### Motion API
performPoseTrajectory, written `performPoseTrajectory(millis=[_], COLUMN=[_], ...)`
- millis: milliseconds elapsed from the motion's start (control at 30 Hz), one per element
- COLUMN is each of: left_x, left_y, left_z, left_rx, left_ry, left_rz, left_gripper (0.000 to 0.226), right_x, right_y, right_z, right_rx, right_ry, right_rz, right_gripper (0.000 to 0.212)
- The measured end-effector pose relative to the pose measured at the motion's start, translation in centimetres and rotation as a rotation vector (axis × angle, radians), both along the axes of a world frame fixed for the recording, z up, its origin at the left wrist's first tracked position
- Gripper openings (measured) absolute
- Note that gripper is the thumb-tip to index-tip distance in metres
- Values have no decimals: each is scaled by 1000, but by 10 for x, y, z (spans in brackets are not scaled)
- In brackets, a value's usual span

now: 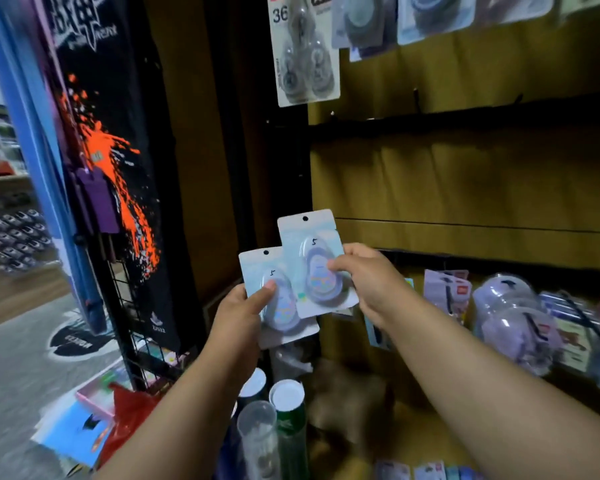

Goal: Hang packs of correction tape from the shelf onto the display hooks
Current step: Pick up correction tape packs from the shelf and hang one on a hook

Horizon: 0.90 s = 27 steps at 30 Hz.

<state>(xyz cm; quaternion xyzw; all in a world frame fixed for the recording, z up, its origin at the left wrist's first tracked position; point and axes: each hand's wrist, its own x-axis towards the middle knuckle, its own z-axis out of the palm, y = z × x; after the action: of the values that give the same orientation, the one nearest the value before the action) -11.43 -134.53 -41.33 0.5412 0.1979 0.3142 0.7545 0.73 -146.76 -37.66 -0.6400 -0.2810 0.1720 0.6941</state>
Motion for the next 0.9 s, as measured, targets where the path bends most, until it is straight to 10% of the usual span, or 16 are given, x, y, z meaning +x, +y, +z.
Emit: performPoseTrajectory(millis=[433,900], left_x=[19,18], left_y=[50,68], left_z=[51,44], left_rx=[120,95], left_ry=[-91,-93], left_rz=[107,125], left_gripper=[21,21], right_x=[26,50], right_y=[78,113], right_z=[114,106], right_rx=[236,110], right_ry=[-353,-436], right_rz=[-31,-208], right_gripper=[51,38])
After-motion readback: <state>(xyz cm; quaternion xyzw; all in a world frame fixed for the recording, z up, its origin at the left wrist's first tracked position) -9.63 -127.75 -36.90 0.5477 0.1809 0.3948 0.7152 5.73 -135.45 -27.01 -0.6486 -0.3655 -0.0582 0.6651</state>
